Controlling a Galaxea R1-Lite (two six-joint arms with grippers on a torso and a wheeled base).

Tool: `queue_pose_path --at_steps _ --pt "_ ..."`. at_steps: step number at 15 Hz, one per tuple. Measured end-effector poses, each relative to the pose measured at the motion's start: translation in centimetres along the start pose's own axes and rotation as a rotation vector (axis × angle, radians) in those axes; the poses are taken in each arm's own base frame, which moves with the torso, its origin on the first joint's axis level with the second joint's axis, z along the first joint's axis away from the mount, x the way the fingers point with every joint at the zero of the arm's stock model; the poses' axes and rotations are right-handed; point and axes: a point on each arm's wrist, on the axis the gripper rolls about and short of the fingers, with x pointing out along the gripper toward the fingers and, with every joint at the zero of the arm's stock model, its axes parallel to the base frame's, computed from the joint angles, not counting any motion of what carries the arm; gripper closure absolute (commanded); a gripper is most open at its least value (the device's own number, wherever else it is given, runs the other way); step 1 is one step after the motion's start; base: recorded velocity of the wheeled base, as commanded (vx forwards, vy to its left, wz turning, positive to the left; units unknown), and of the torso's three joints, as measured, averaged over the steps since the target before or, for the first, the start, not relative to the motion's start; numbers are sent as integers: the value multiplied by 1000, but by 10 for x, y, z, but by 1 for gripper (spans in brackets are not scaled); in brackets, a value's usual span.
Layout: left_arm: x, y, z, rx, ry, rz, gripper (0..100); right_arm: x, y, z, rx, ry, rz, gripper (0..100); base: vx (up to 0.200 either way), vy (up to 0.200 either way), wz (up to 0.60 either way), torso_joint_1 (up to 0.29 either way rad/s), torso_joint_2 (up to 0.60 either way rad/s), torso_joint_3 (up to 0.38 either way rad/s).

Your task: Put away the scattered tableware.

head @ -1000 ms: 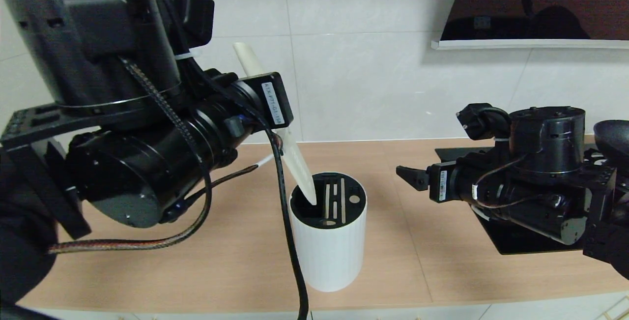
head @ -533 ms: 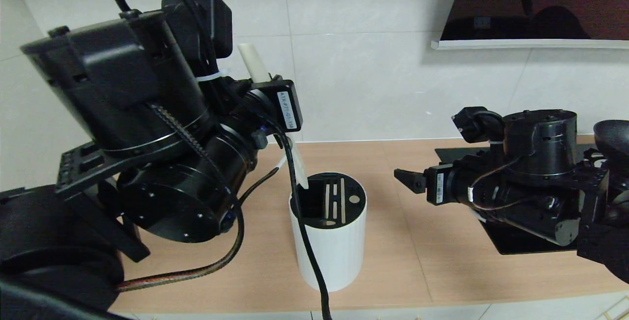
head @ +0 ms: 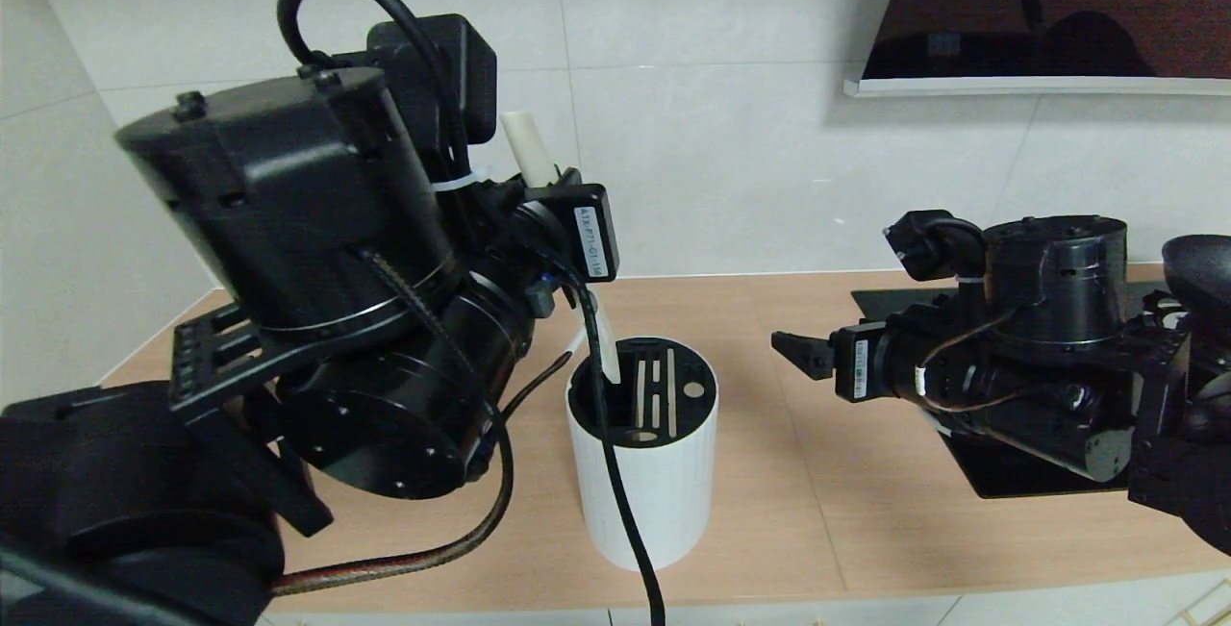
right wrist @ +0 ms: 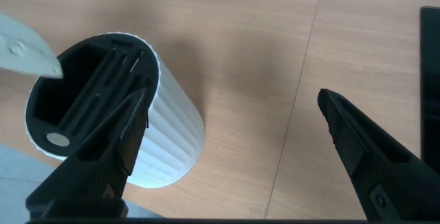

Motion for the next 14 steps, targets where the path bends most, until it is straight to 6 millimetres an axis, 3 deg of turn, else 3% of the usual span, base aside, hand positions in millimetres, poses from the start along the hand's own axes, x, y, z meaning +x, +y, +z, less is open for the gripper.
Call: queue_pose_path --at_steps 14 --pt "16 -15 -46 36 96 -7 100 -1 0 1 -1 -4 -4 0 0 0 0 0 0 0"
